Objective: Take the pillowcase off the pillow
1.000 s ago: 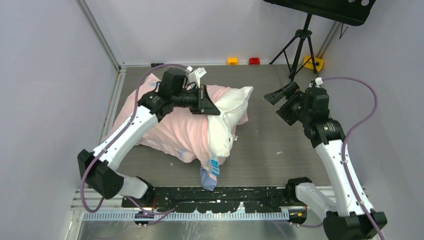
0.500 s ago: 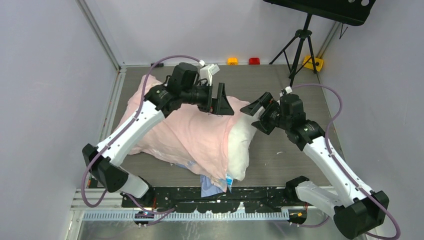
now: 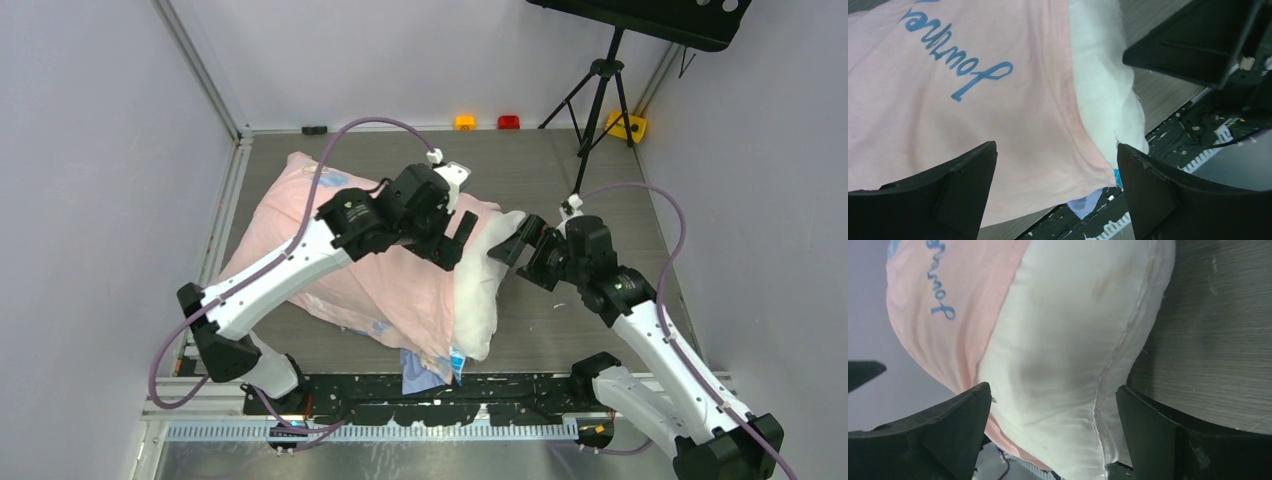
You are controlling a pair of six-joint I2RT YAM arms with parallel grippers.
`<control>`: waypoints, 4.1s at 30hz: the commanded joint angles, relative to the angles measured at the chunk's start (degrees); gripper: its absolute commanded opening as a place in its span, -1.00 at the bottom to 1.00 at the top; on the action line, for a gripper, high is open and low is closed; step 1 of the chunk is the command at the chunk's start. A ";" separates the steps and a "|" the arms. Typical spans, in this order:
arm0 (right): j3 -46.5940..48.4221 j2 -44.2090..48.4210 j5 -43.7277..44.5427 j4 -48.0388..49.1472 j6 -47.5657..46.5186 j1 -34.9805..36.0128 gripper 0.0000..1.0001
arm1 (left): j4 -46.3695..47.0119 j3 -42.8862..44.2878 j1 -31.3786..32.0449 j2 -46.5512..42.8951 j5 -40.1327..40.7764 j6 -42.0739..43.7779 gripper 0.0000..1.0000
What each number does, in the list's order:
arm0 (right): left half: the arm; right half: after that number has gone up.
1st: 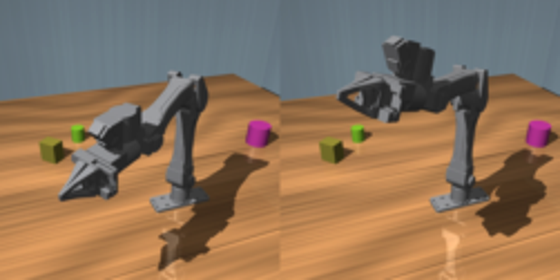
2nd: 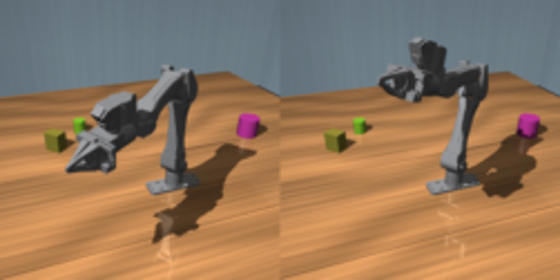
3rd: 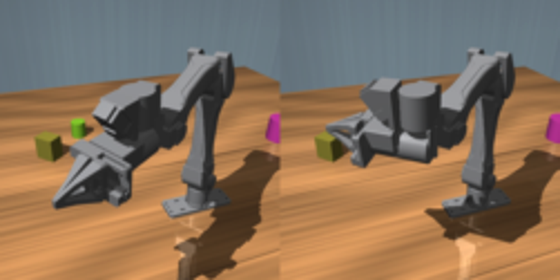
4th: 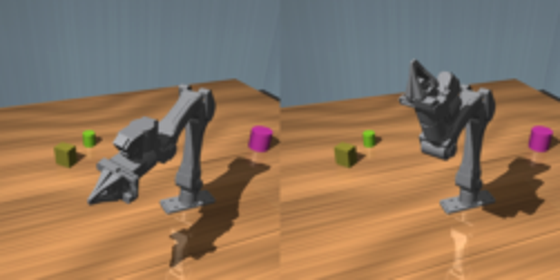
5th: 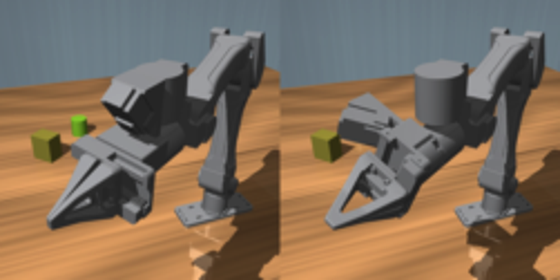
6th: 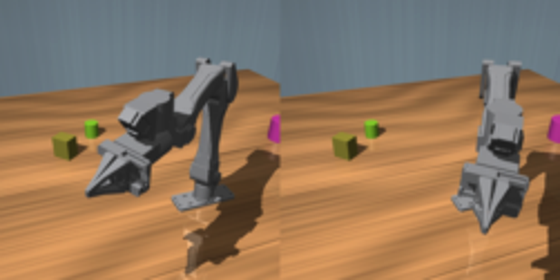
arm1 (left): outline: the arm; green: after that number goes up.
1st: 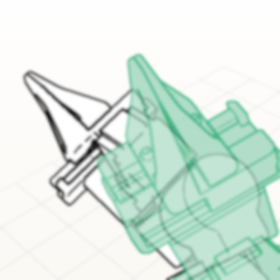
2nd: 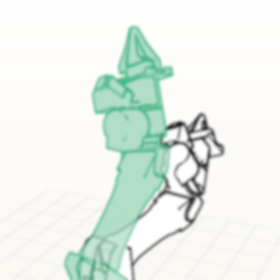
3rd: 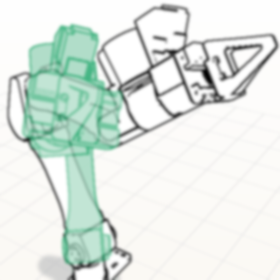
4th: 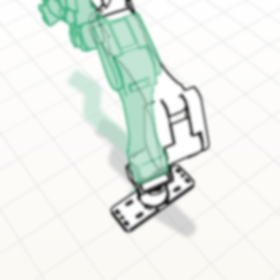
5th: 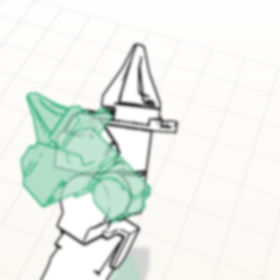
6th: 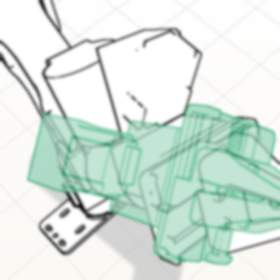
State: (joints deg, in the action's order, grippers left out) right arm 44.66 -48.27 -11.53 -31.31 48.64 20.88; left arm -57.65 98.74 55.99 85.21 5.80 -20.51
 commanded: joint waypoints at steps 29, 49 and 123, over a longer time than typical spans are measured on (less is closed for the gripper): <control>-13.32 0.74 2.12 13.36 1.84 2.99 -1.00 | -5.87 -5.20 -13.88 7.71 20.10 -0.58 -0.02; 4.79 -6.18 -1.86 19.99 9.25 2.53 -0.99 | 4.30 -15.66 -13.90 -12.84 -10.09 -5.84 0.48; 14.96 -17.38 -12.41 19.24 9.34 3.01 -0.99 | 1.34 -19.38 -4.06 -23.18 2.06 -7.15 0.76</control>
State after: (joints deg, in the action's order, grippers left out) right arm 58.48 -62.72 -23.33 -20.38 60.45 16.69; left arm -47.35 70.43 42.57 59.72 -0.91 -31.75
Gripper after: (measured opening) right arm 0.083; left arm 0.805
